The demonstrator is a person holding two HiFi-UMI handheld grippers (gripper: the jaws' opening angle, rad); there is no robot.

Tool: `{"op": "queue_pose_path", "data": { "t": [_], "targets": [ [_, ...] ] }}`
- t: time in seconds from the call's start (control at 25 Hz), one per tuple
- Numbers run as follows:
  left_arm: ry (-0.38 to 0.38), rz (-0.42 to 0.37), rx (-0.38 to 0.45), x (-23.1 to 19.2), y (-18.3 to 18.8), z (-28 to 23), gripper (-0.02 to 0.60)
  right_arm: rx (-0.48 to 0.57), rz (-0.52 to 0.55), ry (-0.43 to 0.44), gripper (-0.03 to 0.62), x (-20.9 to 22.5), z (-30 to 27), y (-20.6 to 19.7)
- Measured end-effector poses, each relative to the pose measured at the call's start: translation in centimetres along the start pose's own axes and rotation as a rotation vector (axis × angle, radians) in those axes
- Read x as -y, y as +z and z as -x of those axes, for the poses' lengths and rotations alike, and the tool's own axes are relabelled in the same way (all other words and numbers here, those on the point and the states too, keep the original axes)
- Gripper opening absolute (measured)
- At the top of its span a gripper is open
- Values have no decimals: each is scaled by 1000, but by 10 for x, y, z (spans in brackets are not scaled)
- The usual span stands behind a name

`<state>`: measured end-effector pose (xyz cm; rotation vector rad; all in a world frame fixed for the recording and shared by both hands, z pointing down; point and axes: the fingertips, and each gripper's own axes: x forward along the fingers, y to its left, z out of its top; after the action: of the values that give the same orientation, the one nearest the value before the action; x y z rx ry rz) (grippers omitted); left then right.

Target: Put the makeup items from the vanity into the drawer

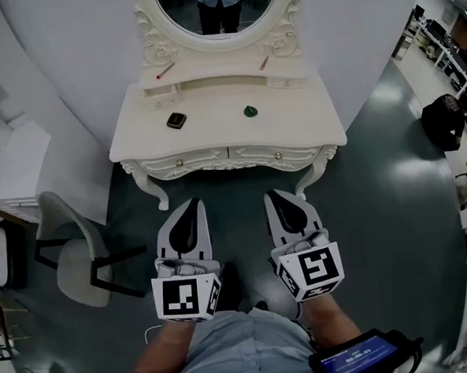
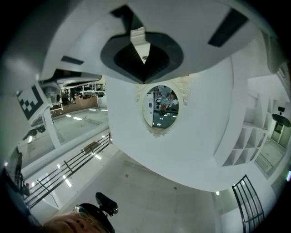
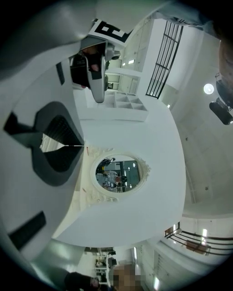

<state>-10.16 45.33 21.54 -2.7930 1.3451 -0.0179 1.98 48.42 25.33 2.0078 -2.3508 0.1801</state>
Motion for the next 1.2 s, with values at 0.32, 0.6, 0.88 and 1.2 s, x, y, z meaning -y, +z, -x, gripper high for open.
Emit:
{"op": "queue_pose_path", "data": {
  "t": [0.32,0.6,0.88,1.2],
  "targets": [
    [-63,0,38,-52,14,-76,0,3,14,-63,3,20,-85,26],
    [-95,2,10,-69,-3,-122,0,-31,-3,-105,3,44,-123,13],
    [-114,0,-39,-72,-23,-178,0,-84,-35,-130,3,84,-161,-8],
    [-102,-23,-60,-77,-35,-280,0,-90,-62,-139,3,163,-232,-14]
  ]
}}
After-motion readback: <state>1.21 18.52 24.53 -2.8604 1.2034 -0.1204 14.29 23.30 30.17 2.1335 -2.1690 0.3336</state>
